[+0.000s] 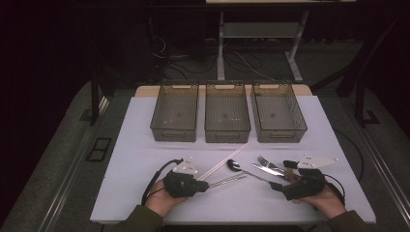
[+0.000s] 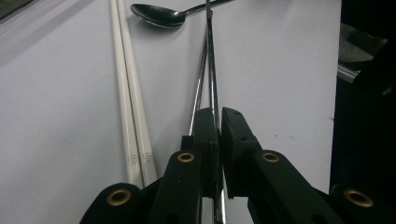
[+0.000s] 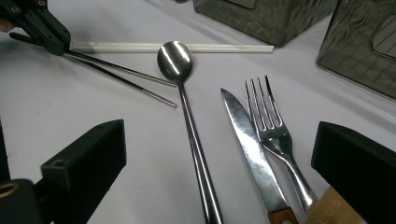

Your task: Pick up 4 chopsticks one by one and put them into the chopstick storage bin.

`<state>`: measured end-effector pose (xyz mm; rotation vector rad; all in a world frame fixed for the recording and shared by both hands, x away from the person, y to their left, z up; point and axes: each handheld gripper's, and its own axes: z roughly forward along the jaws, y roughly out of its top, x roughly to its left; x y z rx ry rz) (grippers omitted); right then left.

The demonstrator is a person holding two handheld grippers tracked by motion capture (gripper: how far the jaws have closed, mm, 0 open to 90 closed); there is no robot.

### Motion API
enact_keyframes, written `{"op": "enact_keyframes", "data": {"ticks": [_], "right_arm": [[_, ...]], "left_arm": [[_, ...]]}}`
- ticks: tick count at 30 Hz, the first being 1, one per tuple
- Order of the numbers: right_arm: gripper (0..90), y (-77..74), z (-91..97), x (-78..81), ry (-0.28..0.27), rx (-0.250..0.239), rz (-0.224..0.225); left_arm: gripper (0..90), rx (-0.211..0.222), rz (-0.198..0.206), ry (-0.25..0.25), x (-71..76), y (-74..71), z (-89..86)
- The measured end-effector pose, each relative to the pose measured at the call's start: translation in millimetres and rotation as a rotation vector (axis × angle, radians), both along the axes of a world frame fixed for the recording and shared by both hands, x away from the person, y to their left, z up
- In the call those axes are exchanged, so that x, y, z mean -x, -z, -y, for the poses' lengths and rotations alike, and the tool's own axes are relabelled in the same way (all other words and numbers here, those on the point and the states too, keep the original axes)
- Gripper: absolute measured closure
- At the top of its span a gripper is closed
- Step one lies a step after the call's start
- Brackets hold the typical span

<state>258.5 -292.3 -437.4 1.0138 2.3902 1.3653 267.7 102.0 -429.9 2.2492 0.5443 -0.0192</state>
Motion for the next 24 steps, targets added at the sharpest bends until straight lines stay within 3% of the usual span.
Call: {"op": "enact_keyframes", "data": {"ticks": [11,24], "right_arm": [[3.2,-0.5,0.6,0.0,0.003,0.003,0.003],[3.2,-1.9,2.0,0.0,0.005,-0.001,0.009]], "left_arm": [[84.4,-0.005,-0.006,-0.042,-2.7,-7.2,-11.3],[84.4,-0.005,0.014,-0.085,-6.0,-15.5,-27.1]]}}
